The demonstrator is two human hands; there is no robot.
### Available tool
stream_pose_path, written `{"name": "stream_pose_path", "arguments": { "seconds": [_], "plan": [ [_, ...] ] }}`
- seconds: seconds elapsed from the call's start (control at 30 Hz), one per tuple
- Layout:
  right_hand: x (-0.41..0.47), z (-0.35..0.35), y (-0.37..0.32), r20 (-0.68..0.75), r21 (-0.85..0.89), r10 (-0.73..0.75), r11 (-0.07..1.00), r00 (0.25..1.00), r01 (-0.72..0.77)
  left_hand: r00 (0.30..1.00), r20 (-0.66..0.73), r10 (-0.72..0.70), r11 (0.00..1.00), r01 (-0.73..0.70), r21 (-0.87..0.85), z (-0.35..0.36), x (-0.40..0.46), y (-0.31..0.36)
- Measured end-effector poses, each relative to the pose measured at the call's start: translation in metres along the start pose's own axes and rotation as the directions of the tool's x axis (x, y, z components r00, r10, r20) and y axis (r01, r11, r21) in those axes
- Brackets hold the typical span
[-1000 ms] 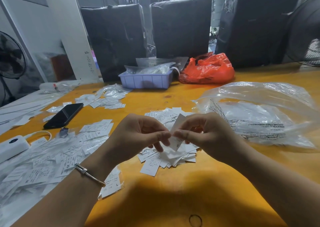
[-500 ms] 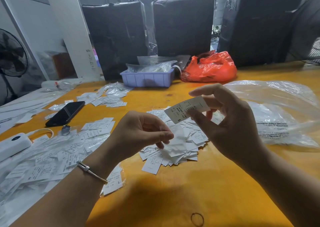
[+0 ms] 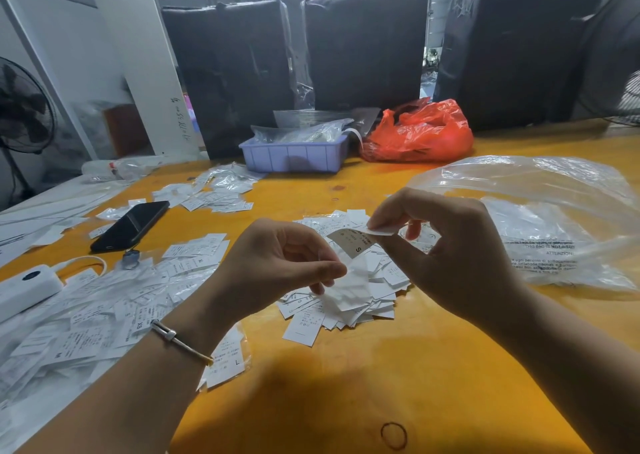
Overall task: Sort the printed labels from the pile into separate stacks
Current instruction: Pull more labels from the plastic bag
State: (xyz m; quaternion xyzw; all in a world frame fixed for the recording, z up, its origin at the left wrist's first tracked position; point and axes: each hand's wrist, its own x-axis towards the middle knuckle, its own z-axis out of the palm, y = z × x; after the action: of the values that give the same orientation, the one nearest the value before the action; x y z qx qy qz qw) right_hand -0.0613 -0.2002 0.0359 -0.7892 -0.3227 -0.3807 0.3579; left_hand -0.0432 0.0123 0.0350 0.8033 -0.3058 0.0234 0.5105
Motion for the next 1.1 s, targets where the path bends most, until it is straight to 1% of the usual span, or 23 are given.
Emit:
{"name": "stream_pose_path", "arguments": {
  "seconds": [0.07,0.13,0.27,0.4,0.57,0.8,0.9,1.0,1.03,1.1],
  "plan": [
    [0.000,-0.002,0.002,0.036,0.003,0.002,1.000,0.999,-0.002,1.000,0.002,0.004,1.000,-0.004,0.001,0.000,0.000,0.000],
    [0.001,-0.003,0.003,0.072,0.038,0.034,0.999,0.997,-0.037,1.000,-0.003,0.008,1.000,-0.008,0.014,-0.001,-0.001,0.001],
    [0.001,-0.005,0.005,0.125,0.163,0.139,0.974,0.982,-0.158,1.000,-0.012,0.017,0.999,-0.016,0.044,-0.001,0.000,0.001],
    [0.003,-0.006,0.007,0.133,0.279,0.215,0.929,0.967,-0.245,1.000,-0.010,0.004,0.999,-0.003,0.033,-0.002,0.000,0.000],
    [0.003,-0.005,0.009,0.183,0.276,0.242,0.918,0.953,-0.286,1.000,-0.003,-0.009,1.000,0.009,0.028,-0.001,0.001,-0.001],
    [-0.001,0.002,0.011,0.226,0.293,0.220,0.914,0.949,-0.282,0.999,0.024,-0.038,0.999,0.038,0.006,0.000,0.001,-0.001],
    [-0.002,0.006,0.013,0.239,0.345,0.257,0.879,0.936,-0.330,0.999,0.012,-0.053,0.999,0.053,0.001,0.001,0.002,-0.002],
    [-0.003,0.006,0.013,0.284,0.383,0.284,0.842,0.916,-0.379,0.998,0.011,-0.070,0.998,0.070,-0.009,0.001,0.002,-0.001],
    [-0.003,0.006,0.013,0.273,0.396,0.295,0.833,0.915,-0.387,0.997,0.009,-0.075,0.997,0.075,-0.014,0.002,0.002,-0.001],
    [-0.002,0.004,0.014,0.204,0.459,0.351,0.790,0.914,-0.406,0.996,-0.010,-0.083,0.996,0.083,-0.025,0.001,0.002,-0.001]
  ]
}}
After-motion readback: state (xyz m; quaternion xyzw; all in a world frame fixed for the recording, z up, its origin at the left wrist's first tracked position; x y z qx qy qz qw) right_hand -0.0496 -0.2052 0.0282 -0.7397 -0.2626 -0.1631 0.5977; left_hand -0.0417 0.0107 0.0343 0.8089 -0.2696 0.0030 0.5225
